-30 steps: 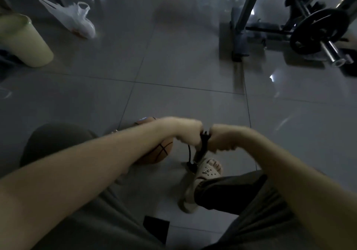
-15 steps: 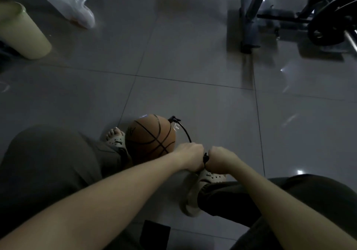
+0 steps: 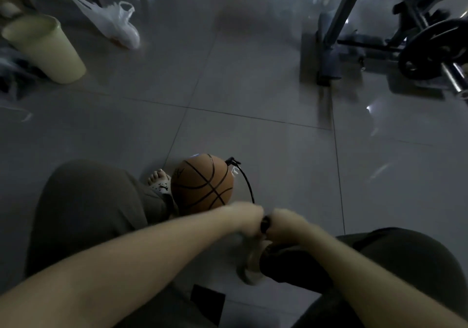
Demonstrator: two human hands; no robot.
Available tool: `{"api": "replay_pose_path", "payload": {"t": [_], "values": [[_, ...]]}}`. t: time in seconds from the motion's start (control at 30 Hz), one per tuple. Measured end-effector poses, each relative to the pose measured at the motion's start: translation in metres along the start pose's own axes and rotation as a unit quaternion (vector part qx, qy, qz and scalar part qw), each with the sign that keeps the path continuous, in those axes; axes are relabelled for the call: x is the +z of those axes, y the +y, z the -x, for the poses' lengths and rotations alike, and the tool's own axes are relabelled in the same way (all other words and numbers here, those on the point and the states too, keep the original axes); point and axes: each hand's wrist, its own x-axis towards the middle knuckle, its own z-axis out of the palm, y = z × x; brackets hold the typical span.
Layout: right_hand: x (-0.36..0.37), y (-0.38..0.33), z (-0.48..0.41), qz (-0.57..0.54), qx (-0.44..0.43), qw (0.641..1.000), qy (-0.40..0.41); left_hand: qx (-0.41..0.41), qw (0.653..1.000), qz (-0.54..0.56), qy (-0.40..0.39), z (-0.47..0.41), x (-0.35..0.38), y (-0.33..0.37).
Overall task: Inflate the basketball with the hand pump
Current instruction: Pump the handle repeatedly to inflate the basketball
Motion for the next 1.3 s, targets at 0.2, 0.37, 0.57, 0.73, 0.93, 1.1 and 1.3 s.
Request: {"api": "replay_pose_path", "payload": {"t": [0.2,0.37,0.57,0.73,0.93,1.1,1.3], "values": [[-0.129,0.004,0.045,-0.035,0.001,0.999,-0.006,0.013,0.993,0.081,0.080,0.037,-0.123,0.019],[-0.097,0.007,0.008,-0.024,0.006,1.000,-0.009,-0.011,0.995,0.074,0.070,0.011,-0.095,0.014],[-0.015,0.019,-0.049,-0.026,0.014,0.998,0.047,-0.023,0.993,0.029,0.113,-0.031,-0.019,-0.007],[0.014,0.009,-0.053,-0.011,0.013,0.996,0.084,-0.037,0.992,0.021,0.121,-0.034,0.012,-0.017],[0.008,0.000,-0.013,-0.001,-0.029,0.999,-0.017,-0.027,0.999,0.019,0.010,-0.010,0.011,-0.014],[-0.078,0.004,0.036,-0.033,0.005,0.999,0.010,0.001,0.997,0.048,0.059,0.028,-0.081,0.015],[-0.132,0.005,0.049,-0.017,0.000,0.995,0.096,-0.016,0.993,0.070,0.099,0.041,-0.141,0.020]]}}
